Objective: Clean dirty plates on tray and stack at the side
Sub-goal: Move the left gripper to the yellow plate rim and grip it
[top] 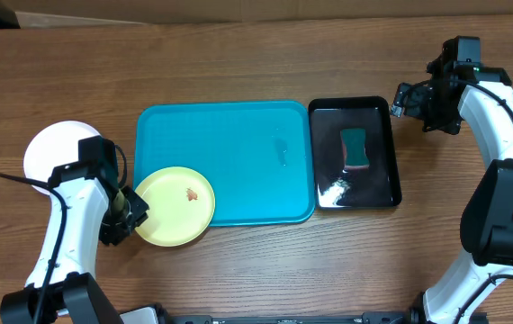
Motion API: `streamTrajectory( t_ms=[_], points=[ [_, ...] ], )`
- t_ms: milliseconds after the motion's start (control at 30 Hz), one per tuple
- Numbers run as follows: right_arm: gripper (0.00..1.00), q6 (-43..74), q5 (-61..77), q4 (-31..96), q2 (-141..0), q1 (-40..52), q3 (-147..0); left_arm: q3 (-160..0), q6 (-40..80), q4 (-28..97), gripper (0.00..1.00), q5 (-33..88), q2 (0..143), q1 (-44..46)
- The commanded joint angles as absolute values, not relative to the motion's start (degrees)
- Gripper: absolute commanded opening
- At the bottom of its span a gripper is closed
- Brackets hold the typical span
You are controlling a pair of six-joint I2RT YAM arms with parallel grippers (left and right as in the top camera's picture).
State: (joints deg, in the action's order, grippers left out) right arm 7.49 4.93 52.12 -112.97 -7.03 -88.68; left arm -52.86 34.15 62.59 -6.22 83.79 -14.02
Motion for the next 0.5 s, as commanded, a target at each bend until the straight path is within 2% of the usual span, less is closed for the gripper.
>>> streamTrajectory(
  t_ms=[0,467],
  points=[
    [1.00,7.68,4.56,51.90,-111.44,-6.83,-89.32,-50.54,33.21,61.19,0.35,-5.48,83.00,-14.22],
    [1.00,7.68,4.56,51.90,-111.44,-6.83,-89.32,-47.00,33.21,57.56,0.22,-4.82,83.02,-14.22]
  ],
)
